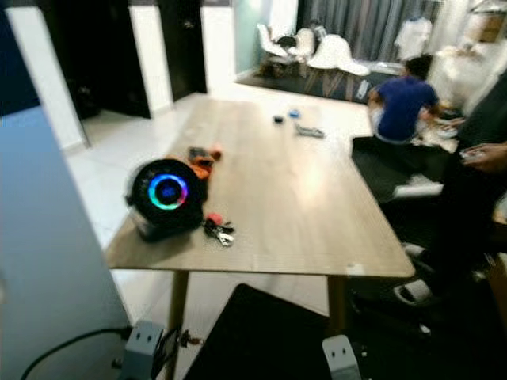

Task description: Hang keys on a hook

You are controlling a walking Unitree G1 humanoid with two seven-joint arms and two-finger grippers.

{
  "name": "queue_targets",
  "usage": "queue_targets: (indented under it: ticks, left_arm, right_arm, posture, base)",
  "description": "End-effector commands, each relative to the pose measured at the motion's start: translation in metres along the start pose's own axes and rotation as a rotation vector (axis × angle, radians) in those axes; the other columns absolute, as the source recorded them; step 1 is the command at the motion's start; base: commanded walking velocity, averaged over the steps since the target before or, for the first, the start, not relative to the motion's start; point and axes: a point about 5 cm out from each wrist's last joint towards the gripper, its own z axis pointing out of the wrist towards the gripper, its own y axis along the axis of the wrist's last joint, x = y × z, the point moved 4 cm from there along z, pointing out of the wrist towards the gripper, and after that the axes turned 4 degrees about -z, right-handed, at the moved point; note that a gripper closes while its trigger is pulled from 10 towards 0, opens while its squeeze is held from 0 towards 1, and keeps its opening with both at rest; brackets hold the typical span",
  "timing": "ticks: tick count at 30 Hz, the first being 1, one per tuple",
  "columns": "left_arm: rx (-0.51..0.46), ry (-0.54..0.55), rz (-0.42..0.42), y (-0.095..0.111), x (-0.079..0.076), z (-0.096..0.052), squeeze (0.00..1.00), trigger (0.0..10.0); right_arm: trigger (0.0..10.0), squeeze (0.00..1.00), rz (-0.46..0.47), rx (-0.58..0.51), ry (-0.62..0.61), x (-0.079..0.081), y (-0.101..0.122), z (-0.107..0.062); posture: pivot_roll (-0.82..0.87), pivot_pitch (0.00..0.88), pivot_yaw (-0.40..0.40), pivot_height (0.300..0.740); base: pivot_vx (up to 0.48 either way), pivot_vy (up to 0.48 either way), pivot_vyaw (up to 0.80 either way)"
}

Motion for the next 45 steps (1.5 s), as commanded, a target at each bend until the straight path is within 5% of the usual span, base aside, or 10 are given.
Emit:
queue_targets:
  ticks: [1, 45]
  left_arm:
    - [-0.005, -0.016, 0.024, 0.000, 0.001, -0.002, 0.00, 10.0]
    - [0.029, -0.037, -0.009, -0.012, 0.005, -0.008, 0.00, 10.0]
  right_arm:
    - [10.0, 0.00, -0.012, -0.002, 0.006, 0.000, 0.001, 0.000]
    - [10.0, 0.00, -0.011, 0.029, 0.032, 0.009, -0.009, -0.002]
  posture:
    - [0.09, 0.000, -0.044, 0.740]
    - [0.10, 0.018, -0.048, 0.740]
  base:
    - [0.000, 0.000, 0.80]
    - [0.000, 0.000, 0.80]
